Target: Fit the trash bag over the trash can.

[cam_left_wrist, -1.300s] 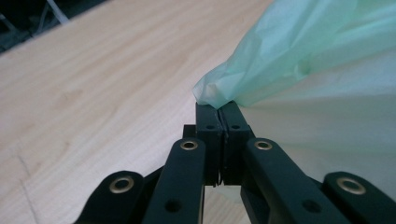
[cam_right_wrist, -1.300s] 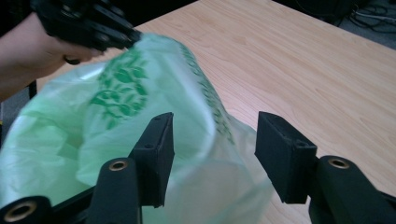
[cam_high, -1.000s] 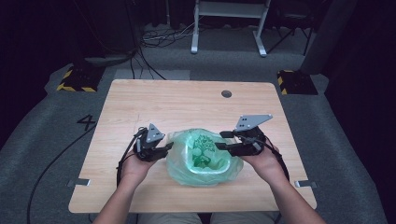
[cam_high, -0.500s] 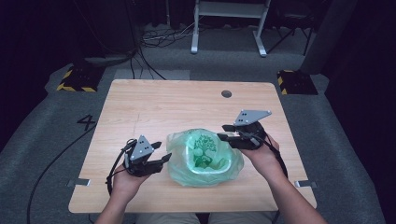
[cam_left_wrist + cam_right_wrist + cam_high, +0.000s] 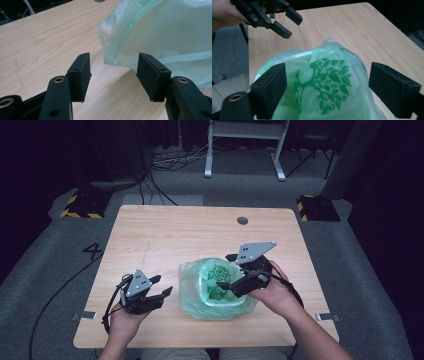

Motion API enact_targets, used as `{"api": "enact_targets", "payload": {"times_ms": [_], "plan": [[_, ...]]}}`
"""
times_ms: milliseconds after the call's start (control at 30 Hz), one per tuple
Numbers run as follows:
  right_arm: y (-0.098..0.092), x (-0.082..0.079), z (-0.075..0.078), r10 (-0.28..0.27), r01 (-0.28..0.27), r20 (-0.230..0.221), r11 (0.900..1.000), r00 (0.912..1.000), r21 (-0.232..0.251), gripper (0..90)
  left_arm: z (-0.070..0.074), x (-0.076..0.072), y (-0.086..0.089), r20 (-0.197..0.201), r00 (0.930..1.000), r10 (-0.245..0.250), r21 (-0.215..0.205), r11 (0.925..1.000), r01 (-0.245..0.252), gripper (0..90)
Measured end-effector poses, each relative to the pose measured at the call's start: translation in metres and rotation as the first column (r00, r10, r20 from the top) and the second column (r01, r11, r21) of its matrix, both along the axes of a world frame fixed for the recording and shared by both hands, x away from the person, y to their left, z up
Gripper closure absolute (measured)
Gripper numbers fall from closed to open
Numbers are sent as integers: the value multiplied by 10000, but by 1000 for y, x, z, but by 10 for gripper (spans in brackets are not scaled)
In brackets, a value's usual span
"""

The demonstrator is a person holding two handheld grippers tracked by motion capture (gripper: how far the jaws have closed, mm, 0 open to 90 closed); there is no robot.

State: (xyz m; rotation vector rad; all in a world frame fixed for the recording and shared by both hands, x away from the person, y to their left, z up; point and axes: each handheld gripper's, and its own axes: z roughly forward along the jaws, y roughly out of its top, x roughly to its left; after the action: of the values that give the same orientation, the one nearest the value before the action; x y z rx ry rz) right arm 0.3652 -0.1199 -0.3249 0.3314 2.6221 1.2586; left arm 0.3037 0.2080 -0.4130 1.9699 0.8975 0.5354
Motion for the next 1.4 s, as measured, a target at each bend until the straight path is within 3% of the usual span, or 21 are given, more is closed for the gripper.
{"api": "enact_targets", "payload": {"times_ms": [133,333,367,500,733,867,1033,1067,1133,1300,1400], "plan": [[11,-3,-2,365,-358,211,9988,9991,-336,128,-1,-3,4,-13,9999,105,11,9999,-105,446],[19,2,-13,217,-192,263,9958,9994,-899,97,-4,-5,8,-119,9997,225,20,9997,-225,445],[21,5,-16,98,-57,333,9926,9994,-1212,97,-5,-5,7,-159,9996,241,12,9997,-241,446],[23,18,-22,-353,407,360,9857,9987,-1634,99,-5,-5,6,-138,9997,197,40,9998,-196,447],[16,38,-26,-1176,1263,554,9721,9915,-1979,105,-6,-3,6,-158,9997,169,38,9999,-168,447],[16,48,-34,-1381,1456,474,9567,9893,-2520,118,-6,-2,5,-196,9998,107,81,9999,-105,447],[21,54,-39,-1426,1431,232,9448,9895,-2947,145,-6,-2,4,-168,9998,87,69,9999,-85,445],[24,56,-41,-1485,1462,174,9358,9888,-3208,152,-6,-1,3,-168,9998,94,51,9999,-93,446],[26,57,-42,-1508,1431,28,9318,9886,-3335,155,-6,-1,3,-184,9998,84,62,9999,-83,445],[34,61,-47,-1794,1602,-114,9037,9837,-3970,155,-6,-1,3,-194,9998,50,74,10000,-49,445],[38,63,-51,-1939,1673,-215,8926,9808,-4186,155,-6,-1,3,-167,9998,46,53,10000,-45,445]]}}
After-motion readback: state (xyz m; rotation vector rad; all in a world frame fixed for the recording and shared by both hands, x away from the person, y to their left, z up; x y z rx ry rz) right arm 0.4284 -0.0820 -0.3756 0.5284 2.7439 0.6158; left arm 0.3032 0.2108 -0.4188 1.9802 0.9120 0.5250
